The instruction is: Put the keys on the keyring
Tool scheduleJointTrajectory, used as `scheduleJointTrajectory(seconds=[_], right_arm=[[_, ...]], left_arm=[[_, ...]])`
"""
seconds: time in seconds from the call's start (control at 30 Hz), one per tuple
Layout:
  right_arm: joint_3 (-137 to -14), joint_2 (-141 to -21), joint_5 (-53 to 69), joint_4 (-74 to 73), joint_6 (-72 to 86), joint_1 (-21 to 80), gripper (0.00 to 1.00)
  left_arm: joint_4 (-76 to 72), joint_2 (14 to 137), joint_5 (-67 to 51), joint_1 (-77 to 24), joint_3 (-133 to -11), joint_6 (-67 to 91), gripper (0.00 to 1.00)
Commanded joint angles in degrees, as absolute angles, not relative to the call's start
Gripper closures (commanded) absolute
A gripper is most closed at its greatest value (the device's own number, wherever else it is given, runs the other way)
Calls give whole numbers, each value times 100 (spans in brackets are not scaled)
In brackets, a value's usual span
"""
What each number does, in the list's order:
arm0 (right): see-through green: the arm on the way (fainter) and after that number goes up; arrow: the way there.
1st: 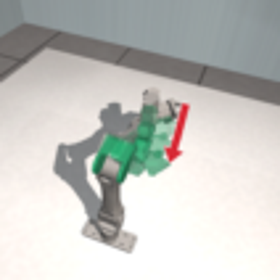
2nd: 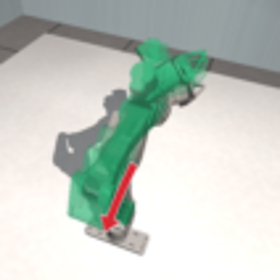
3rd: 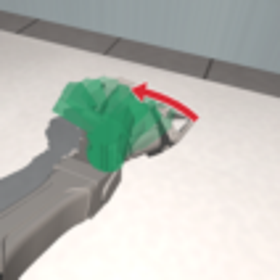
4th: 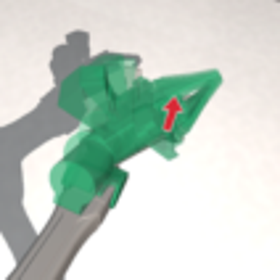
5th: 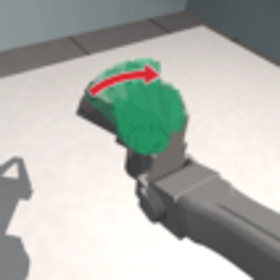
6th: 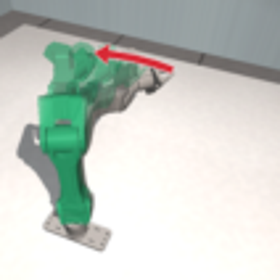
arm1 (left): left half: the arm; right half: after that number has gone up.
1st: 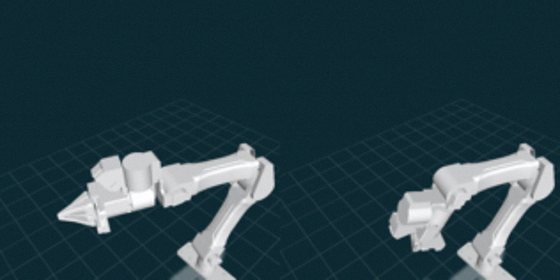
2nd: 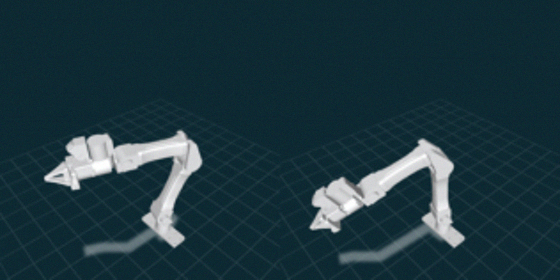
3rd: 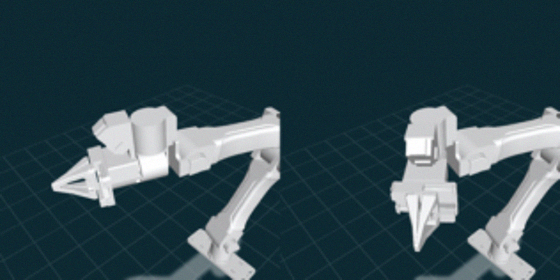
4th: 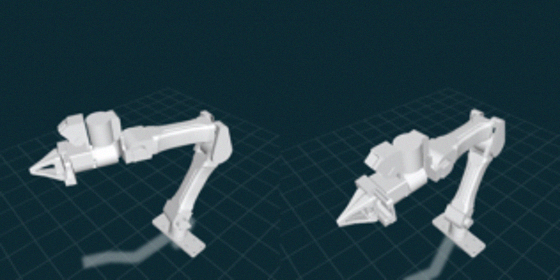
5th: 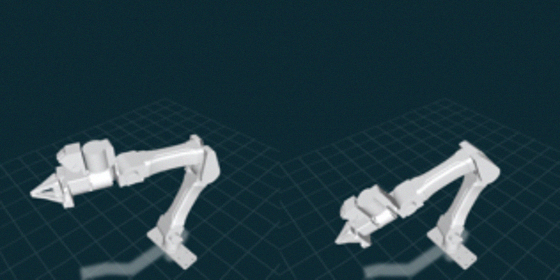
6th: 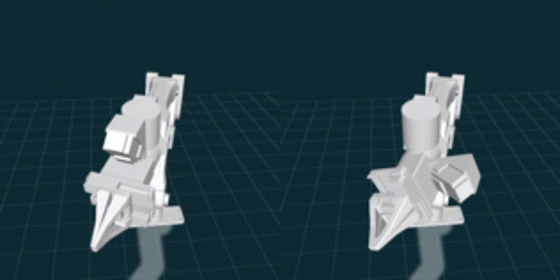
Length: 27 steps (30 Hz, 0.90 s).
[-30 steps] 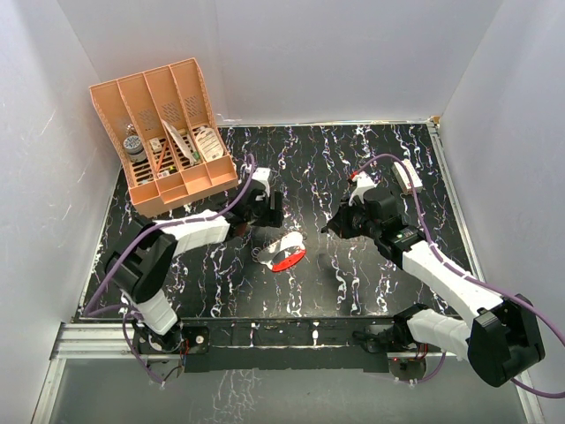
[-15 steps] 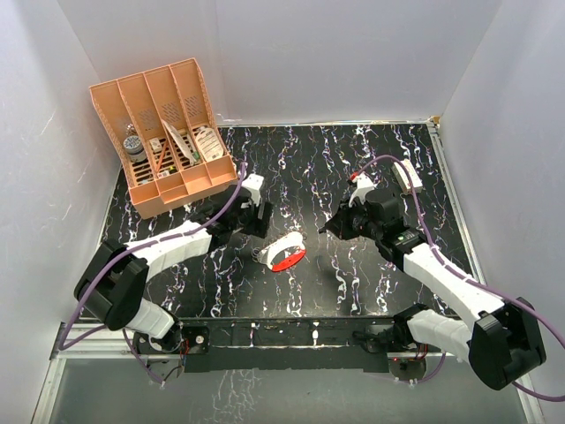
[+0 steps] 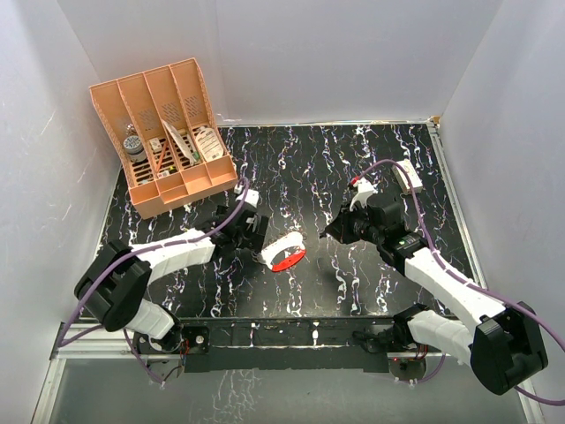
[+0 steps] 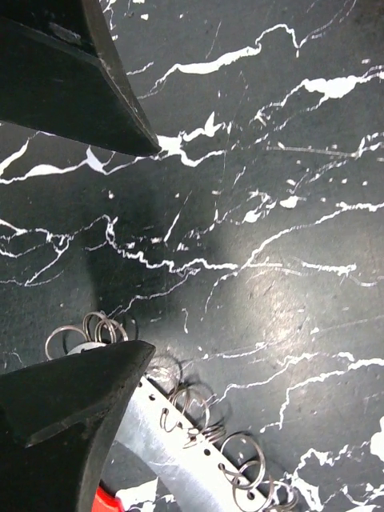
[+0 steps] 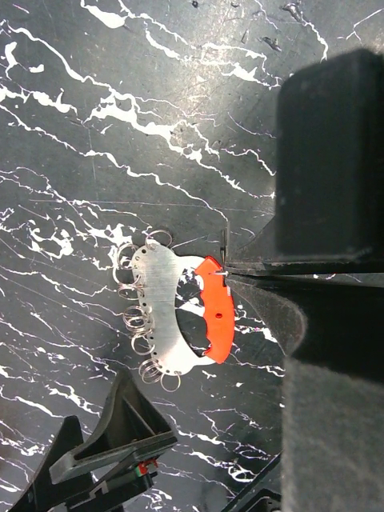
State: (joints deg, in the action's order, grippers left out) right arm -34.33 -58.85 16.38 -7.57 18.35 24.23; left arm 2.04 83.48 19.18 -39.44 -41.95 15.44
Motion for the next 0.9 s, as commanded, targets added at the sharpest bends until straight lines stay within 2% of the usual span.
scheduleJointTrajectory(seconds=[0.0,0.87], right_arm=[[-3426,-5783,1683,-395,1868,2391,100],[-3390,-5722,1678,-477,1785,2362,100]], left_arm=[[320,8486,2347,-4217,-4270,1729,1],[685,8938,2224,-4984,-4475,2539,1]])
